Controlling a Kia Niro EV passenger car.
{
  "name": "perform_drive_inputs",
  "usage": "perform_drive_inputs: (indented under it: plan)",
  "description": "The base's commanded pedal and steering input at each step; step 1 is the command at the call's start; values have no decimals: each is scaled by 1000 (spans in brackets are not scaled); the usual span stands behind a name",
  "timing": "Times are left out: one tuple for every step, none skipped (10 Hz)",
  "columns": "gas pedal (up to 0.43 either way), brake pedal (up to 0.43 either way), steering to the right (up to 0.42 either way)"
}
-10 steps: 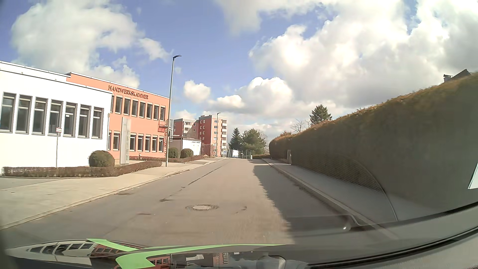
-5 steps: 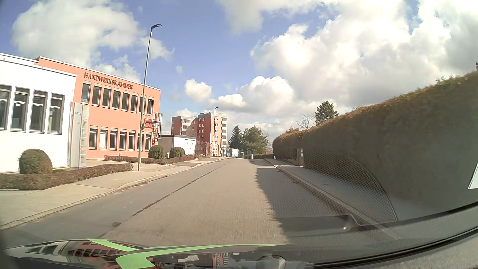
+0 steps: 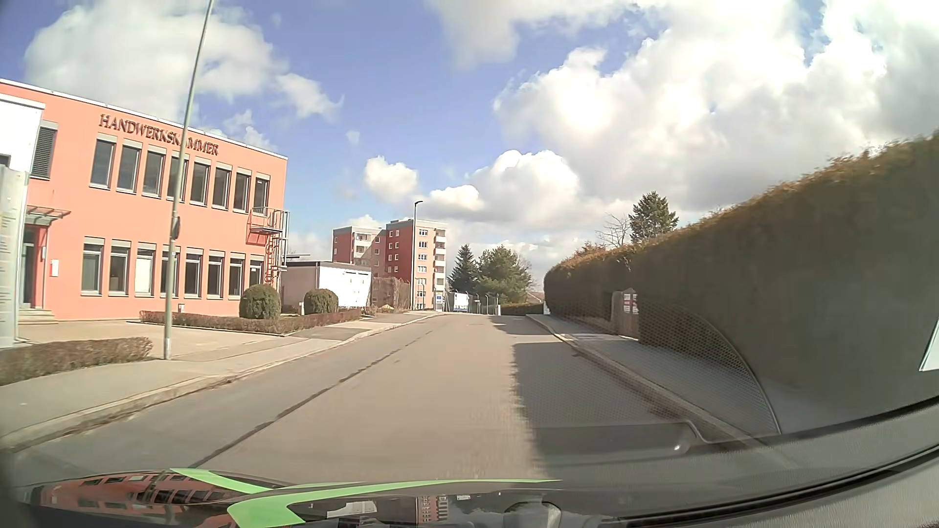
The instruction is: Follow the waypoints while adhering to traffic rules and regulations
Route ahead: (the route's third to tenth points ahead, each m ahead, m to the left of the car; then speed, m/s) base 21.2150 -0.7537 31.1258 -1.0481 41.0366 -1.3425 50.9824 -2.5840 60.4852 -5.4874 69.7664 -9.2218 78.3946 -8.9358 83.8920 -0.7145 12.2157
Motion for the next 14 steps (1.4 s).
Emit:
perform_drive_inputs:
  plan:
    - [118,0,0]
    - [98,0,2]
    - [87,0,4]
    - [87,0,4]
    - [79,0,4]
    - [79,0,5]
    - [79,0,4]
    - [79,0,5]
    - [79,0,5]
    - [67,0,5]
    - [47,0,5]
    - [47,0,4]
    - [47,0,4]
    - [47,0,4]
